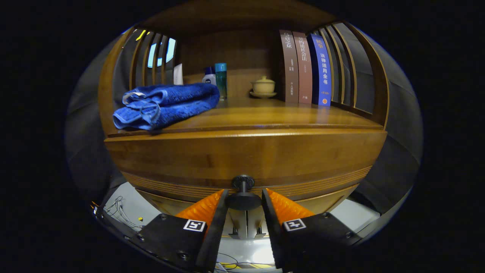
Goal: Pull open the drawer, take out the items inside it, and place them on the countertop above the cabinet.
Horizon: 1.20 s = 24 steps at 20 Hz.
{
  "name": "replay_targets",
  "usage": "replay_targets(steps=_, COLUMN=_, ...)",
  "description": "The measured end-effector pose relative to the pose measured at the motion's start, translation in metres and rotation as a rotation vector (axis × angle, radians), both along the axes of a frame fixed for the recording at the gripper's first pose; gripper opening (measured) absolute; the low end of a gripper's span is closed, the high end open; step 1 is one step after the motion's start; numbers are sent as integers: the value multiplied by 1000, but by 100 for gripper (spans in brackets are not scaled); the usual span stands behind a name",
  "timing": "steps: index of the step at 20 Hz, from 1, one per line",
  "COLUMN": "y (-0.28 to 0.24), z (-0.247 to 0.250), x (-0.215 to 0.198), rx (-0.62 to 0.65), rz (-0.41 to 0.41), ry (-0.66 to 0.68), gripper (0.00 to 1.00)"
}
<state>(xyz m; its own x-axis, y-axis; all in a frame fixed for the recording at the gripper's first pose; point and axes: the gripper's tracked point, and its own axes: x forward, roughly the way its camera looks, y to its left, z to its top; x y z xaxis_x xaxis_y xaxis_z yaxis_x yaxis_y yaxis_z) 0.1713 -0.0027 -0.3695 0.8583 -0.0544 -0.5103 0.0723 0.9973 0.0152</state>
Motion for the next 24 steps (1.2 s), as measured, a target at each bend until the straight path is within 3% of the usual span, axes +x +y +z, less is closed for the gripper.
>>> replay_targets(steps=1, y=0, z=4, x=-9, rx=-4, rz=6, ry=11, gripper=47)
replay_targets(steps=3, y=2, z=3, x=-9, rx=-14, rz=15, ry=16, gripper=34)
replay_targets(steps=11, y=1, z=6, x=-25, rx=7, rz=10, ry=38, gripper=34)
replay_targets(steps=24, y=3, z=22, x=-145, rx=19, rz=3, ry=104, gripper=33)
